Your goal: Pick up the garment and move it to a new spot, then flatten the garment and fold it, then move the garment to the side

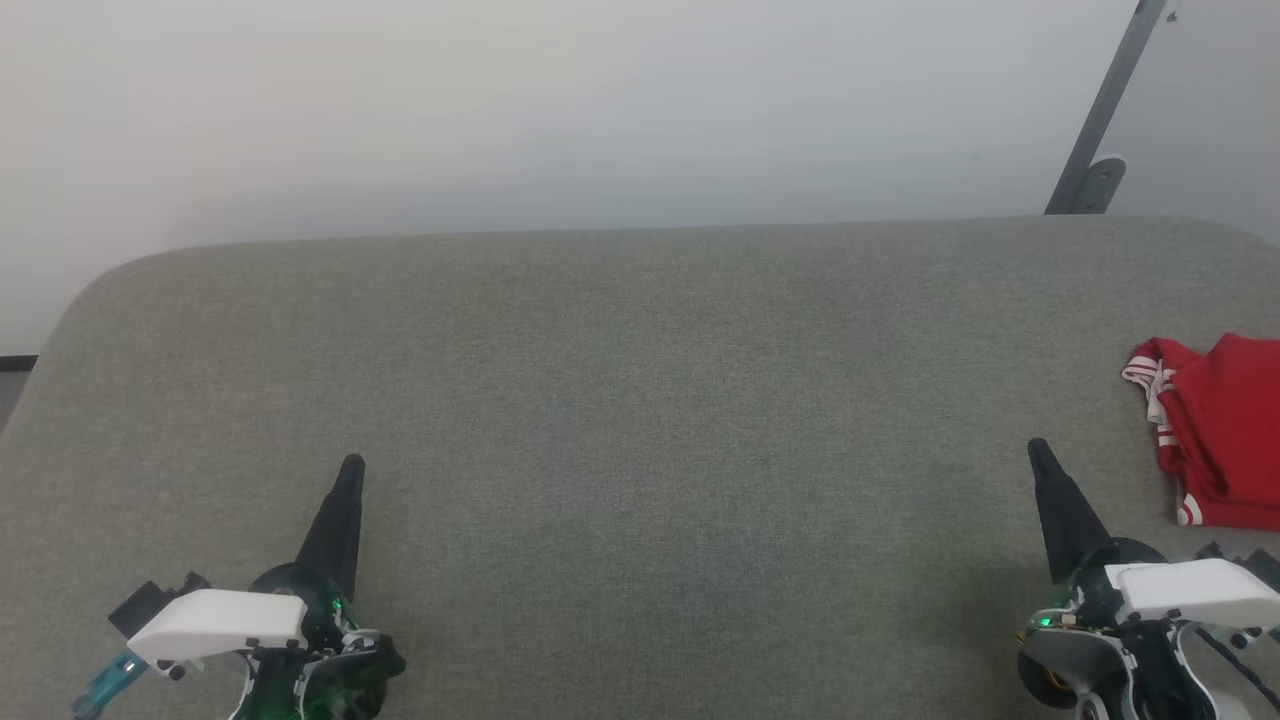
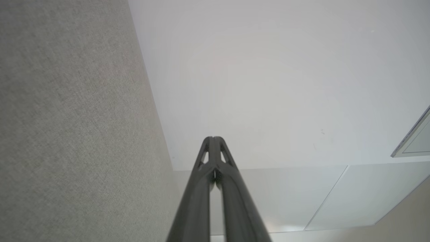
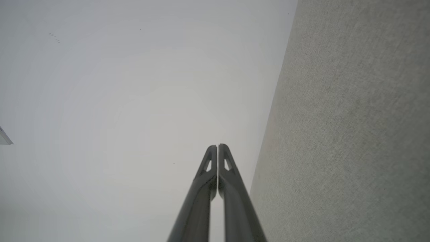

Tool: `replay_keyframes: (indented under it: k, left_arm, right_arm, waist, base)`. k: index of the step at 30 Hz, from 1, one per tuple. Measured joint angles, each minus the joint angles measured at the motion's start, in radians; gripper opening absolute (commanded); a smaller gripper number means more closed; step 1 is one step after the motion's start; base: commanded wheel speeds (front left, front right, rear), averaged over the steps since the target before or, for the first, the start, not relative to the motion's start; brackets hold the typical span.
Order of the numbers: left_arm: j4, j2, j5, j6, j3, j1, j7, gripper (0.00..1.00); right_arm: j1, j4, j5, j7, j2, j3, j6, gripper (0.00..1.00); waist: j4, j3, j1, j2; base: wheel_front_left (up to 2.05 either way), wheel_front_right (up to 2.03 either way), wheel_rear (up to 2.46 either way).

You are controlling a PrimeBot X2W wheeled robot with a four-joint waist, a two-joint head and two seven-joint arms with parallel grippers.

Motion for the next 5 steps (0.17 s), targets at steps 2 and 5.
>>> replay_keyframes:
  k: [2, 5]
  left_arm:
    - [0.0, 0.0, 0.001, 0.0, 0.0, 0.0, 0.0, 0.0]
    - [0.0, 0.0, 0.001, 0.0, 0.0, 0.0, 0.0, 0.0]
  right_arm:
    - [0.0, 0.0, 0.0, 0.0, 0.0, 0.0, 0.0, 0.0]
    - [0.0, 0.0, 0.0, 0.0, 0.0, 0.0, 0.0, 0.0]
  waist:
    - [0.0, 0.0, 0.0, 0.0]
    - [0.0, 0.0, 0.0, 0.0]
  base:
    - [0.0, 0.0, 0.0]
    - [0.0, 0.0, 0.0]
